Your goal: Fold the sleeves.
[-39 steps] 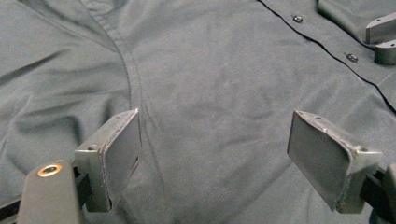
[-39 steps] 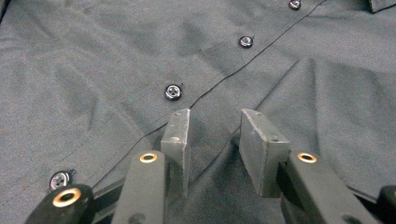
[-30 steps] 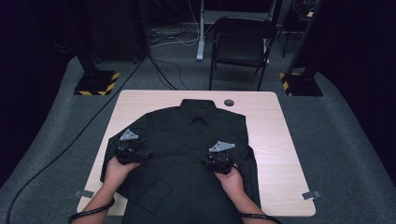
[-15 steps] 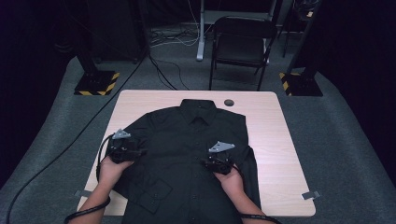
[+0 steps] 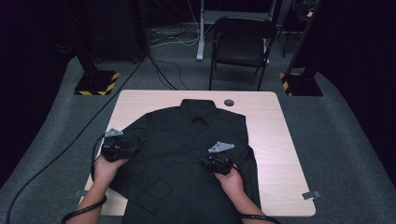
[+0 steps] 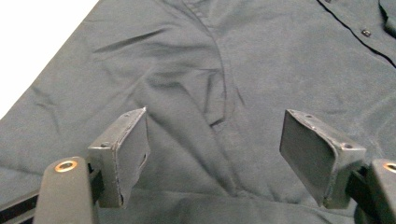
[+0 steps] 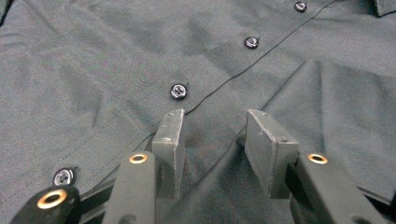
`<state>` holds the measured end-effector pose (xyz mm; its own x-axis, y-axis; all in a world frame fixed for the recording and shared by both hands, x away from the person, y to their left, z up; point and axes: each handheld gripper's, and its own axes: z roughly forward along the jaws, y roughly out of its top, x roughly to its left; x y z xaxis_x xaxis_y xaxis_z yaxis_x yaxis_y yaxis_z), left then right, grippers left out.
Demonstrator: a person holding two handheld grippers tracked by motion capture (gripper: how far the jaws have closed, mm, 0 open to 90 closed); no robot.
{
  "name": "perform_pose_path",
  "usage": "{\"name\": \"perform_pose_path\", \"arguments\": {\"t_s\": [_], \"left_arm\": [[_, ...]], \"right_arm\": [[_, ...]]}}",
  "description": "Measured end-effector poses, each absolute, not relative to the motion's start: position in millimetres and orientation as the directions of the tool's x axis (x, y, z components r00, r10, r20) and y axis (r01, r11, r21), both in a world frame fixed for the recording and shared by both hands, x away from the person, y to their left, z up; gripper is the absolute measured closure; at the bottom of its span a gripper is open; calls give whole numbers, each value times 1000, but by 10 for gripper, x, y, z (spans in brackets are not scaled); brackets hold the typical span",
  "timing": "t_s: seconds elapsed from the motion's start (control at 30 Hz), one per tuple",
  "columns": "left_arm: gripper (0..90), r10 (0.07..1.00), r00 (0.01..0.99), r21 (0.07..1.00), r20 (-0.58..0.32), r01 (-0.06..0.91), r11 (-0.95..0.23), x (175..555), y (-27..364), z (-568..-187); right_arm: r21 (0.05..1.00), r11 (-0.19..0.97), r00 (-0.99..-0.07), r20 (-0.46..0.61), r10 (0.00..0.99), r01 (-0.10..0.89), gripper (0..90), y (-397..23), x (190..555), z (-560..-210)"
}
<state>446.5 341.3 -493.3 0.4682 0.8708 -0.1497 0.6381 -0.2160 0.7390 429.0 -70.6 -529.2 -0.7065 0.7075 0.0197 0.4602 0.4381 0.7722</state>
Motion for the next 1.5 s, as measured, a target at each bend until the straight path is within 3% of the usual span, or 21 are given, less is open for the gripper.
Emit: {"name": "perform_pose_path", "arguments": {"t_s": [0.7,1.5], "left_arm": [[303,902,386,737,-194,664,-126,4483,3728,-4973],[470,935,297,705,-194,705,-77,4323,4034,-5001]], "right_arm": [[772,439,-707,19,707,460,570,-704,4287,-5293],[772,437,-707,23,707,462,566,-706,4288,-5292]]}}
